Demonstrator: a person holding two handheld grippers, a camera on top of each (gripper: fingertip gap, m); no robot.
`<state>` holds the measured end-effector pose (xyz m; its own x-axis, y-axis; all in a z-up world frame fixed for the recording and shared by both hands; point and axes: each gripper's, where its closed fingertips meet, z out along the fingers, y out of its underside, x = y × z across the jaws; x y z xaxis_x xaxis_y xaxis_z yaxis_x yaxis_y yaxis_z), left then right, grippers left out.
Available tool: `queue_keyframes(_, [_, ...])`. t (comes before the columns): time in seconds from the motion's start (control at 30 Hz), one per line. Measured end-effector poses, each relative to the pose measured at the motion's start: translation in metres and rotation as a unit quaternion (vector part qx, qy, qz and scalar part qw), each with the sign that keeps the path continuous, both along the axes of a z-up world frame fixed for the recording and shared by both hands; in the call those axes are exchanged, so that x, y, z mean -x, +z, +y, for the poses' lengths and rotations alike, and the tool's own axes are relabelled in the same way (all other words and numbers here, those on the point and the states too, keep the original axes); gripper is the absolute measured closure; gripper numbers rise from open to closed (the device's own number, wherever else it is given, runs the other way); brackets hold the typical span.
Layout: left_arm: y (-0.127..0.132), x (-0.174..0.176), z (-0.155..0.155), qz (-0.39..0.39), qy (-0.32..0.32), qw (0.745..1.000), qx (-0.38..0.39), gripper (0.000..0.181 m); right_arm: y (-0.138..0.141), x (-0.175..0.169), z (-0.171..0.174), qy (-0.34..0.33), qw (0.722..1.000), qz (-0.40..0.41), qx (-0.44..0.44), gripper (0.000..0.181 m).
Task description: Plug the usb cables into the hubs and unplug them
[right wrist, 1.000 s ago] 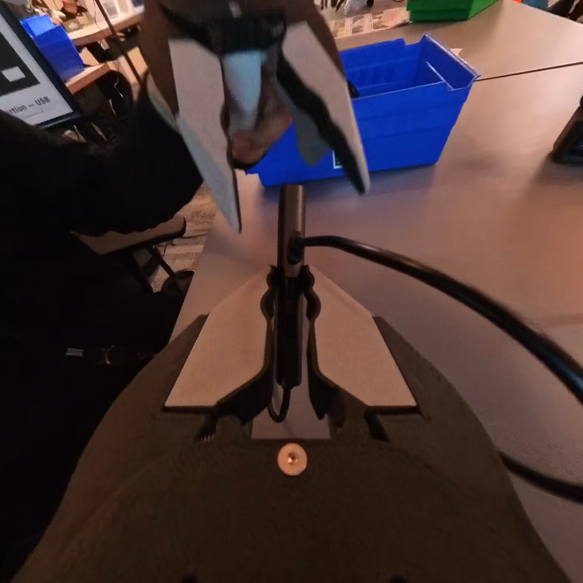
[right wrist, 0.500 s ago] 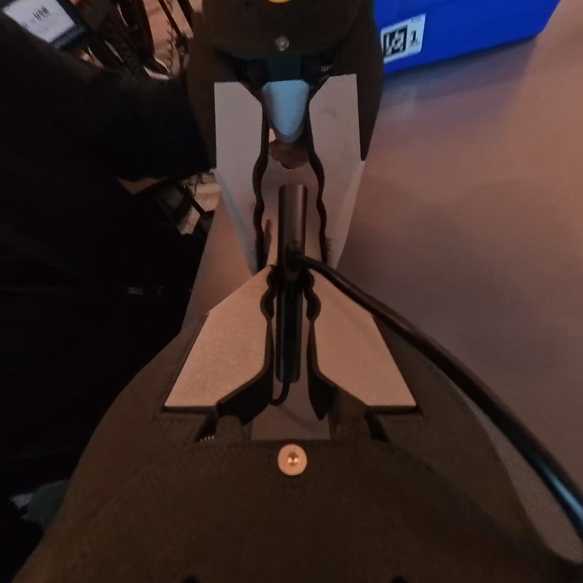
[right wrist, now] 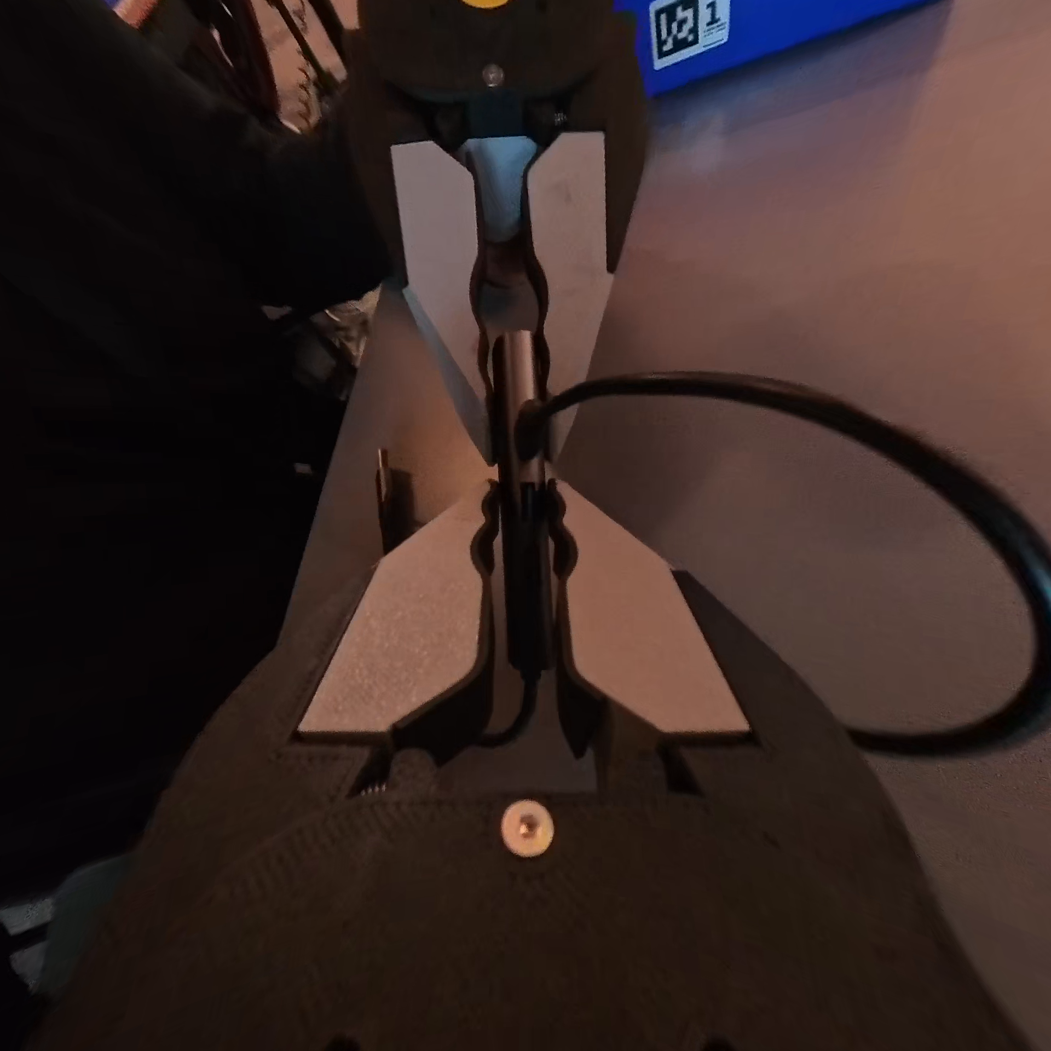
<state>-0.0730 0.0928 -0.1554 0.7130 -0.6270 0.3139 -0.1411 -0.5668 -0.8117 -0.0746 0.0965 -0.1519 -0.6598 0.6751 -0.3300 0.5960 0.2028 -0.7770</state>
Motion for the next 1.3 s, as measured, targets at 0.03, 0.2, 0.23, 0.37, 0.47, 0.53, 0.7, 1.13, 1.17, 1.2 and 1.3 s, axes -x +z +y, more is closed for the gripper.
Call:
queue_keyframes(0.03, [0.000,0.001,0.001,0.001,0.004,1.000,-0.004,0.166,0.000,0.001,0.001,0.000,1.000,0.000,0.011,0.169])
queue_keyframes(0.2, [0.006,0.004,0.008,-0.028,0.013,0.999,-0.011,0.166,0.020,0.009,0.007,-0.020,0.997,0.048,0.060,0.167])
queue_keyframes(0.23, [0.006,0.004,0.009,-0.028,0.014,0.999,-0.016,0.166,0.027,0.011,0.009,-0.025,0.995,0.061,0.078,0.168])
queue_keyframes(0.37, [0.012,0.004,0.012,-0.019,0.020,0.999,-0.046,0.166,0.038,0.014,0.014,-0.046,0.991,0.097,0.086,0.178])
queue_keyframes(0.47, [0.020,0.003,0.014,-0.018,0.032,0.997,-0.071,0.166,0.037,0.012,0.014,-0.044,0.991,0.094,0.081,0.175])
queue_keyframes(0.53, [0.027,0.004,0.015,-0.017,0.041,0.995,-0.093,0.166,0.031,0.011,0.014,-0.042,0.993,0.090,0.057,0.166])
queue_keyframes(0.7, [0.021,0.007,0.019,0.004,0.054,0.992,-0.111,0.166,0.031,0.016,0.011,-0.045,0.990,0.125,0.045,0.171])
queue_keyframes(1.13, [0.041,0.010,0.026,-0.052,0.050,0.985,-0.156,0.166,0.051,0.018,0.019,-0.053,0.974,0.178,0.127,0.173])
queue_keyframes(1.17, [0.041,0.010,0.026,-0.054,0.049,0.985,-0.158,0.167,0.051,0.018,0.020,-0.054,0.974,0.179,0.132,0.174])
queue_keyframes(1.2, [0.041,0.010,0.027,-0.057,0.048,0.985,-0.158,0.167,0.052,0.019,0.020,-0.055,0.973,0.178,0.137,0.174])
queue_keyframes(1.3, [0.040,0.013,0.032,-0.062,0.049,0.985,-0.154,0.167,0.054,0.023,0.026,-0.070,0.970,0.169,0.162,0.176])
